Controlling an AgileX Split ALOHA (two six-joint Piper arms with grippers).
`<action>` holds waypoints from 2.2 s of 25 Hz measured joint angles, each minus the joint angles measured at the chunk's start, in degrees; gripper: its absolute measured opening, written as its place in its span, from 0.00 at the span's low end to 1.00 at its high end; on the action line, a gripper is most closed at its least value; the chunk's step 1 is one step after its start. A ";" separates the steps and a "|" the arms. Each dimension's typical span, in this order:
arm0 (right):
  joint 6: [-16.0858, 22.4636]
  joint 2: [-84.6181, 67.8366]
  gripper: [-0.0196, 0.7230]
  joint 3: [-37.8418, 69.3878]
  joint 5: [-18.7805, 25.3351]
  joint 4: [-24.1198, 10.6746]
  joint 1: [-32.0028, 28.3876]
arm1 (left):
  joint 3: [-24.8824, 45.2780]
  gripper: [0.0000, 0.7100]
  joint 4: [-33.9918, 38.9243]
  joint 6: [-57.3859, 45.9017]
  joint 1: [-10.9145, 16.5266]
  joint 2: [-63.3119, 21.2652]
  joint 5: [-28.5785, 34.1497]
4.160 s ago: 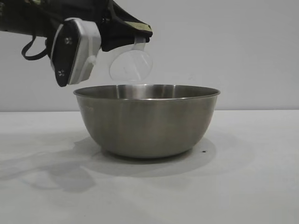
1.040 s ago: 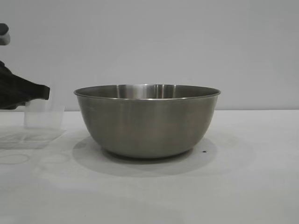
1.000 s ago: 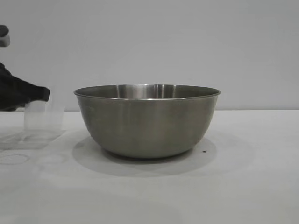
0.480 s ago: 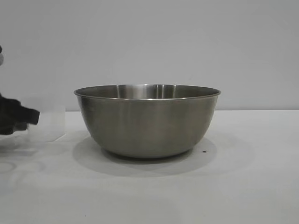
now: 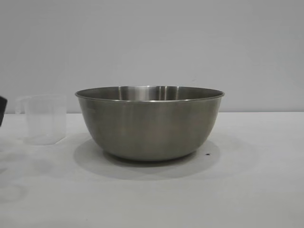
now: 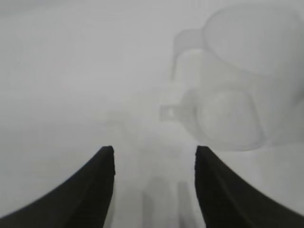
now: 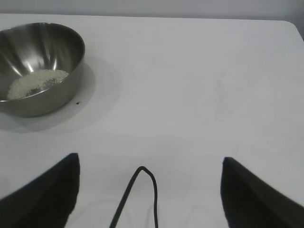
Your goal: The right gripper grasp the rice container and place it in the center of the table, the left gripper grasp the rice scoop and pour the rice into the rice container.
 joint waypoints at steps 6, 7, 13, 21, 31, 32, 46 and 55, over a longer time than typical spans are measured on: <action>0.00 0.00 0.76 0.00 0.00 0.00 0.00 | 0.11 0.47 0.00 -0.12 0.00 -14.58 19.19; 0.00 0.00 0.76 0.00 0.00 0.00 0.00 | 0.11 0.47 0.00 -0.12 0.00 -16.97 21.98; 0.00 0.00 0.76 0.00 0.00 0.00 0.00 | -3.41 0.47 1.25 -0.12 0.00 -31.42 39.41; 0.00 0.00 0.76 0.00 0.00 0.00 0.00 | -12.96 0.47 4.88 -0.12 0.00 -45.85 62.60; 0.00 0.00 0.76 0.00 0.00 0.00 0.00 | -21.31 0.55 6.24 3.63 0.00 -61.20 86.05; 0.00 0.00 0.76 0.00 0.00 0.00 0.00 | -21.43 0.60 6.37 3.78 0.00 -62.60 87.67; 0.00 0.00 0.76 0.00 0.00 0.00 0.00 | -21.53 0.75 7.89 4.01 0.00 -79.41 116.83; 0.00 0.00 0.76 0.00 0.00 0.00 0.00 | -16.11 0.75 6.87 5.62 0.00 -91.48 122.92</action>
